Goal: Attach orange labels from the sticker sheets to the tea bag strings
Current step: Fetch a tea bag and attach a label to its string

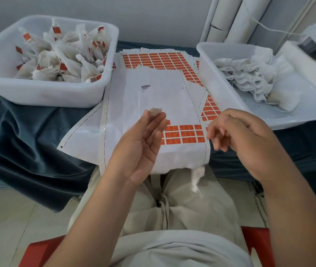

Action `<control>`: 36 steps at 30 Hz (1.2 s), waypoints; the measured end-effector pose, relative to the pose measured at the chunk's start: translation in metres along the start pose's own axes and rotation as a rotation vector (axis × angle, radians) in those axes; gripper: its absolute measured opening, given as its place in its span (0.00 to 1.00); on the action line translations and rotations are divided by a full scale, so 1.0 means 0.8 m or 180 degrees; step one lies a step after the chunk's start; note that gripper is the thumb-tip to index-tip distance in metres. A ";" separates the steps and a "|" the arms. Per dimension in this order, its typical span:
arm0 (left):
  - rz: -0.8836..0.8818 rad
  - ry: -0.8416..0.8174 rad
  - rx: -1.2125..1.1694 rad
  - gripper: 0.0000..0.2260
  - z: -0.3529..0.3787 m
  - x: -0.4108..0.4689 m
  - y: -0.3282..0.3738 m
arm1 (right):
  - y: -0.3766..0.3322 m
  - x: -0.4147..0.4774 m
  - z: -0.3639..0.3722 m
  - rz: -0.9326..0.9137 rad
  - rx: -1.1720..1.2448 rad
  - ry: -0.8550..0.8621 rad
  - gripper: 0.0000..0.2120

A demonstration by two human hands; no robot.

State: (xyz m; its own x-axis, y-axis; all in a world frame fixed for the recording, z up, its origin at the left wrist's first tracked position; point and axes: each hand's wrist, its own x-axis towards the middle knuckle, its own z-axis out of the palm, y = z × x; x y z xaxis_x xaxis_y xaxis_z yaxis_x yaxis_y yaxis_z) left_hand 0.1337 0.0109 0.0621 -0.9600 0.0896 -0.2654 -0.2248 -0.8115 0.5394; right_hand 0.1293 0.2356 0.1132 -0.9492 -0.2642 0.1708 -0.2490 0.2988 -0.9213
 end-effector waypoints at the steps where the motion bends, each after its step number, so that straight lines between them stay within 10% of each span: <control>1: -0.0033 -0.0028 -0.0131 0.11 0.001 0.000 -0.002 | 0.001 0.000 0.002 -0.0043 0.0019 -0.0054 0.16; 12: -0.0200 0.0199 -0.0205 0.11 -0.016 0.017 -0.007 | 0.081 0.021 0.003 0.0709 -0.0467 -0.0975 0.09; 19: -0.0081 0.0172 0.0187 0.07 -0.028 0.022 -0.006 | 0.163 0.009 -0.026 0.1804 0.1405 -0.1119 0.19; 27: 0.0185 0.0310 0.1127 0.08 -0.034 0.027 -0.023 | 0.180 0.013 -0.072 0.2258 -0.1805 -0.1974 0.16; 31: 0.0191 0.0308 0.1131 0.07 -0.034 0.026 -0.026 | 0.201 0.004 -0.020 0.2086 -0.1821 -0.1838 0.53; 36: 0.0233 0.0317 0.1122 0.07 -0.034 0.024 -0.019 | 0.221 -0.003 0.019 0.1584 -0.1075 -0.0944 0.37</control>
State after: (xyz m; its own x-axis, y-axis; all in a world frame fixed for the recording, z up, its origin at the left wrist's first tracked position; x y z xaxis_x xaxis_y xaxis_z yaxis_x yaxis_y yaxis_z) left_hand 0.1232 0.0091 0.0268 -0.9586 -0.0321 -0.2829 -0.2164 -0.5634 0.7973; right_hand 0.0906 0.2749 -0.0557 -0.8853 -0.2472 -0.3938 0.1125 0.7080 -0.6972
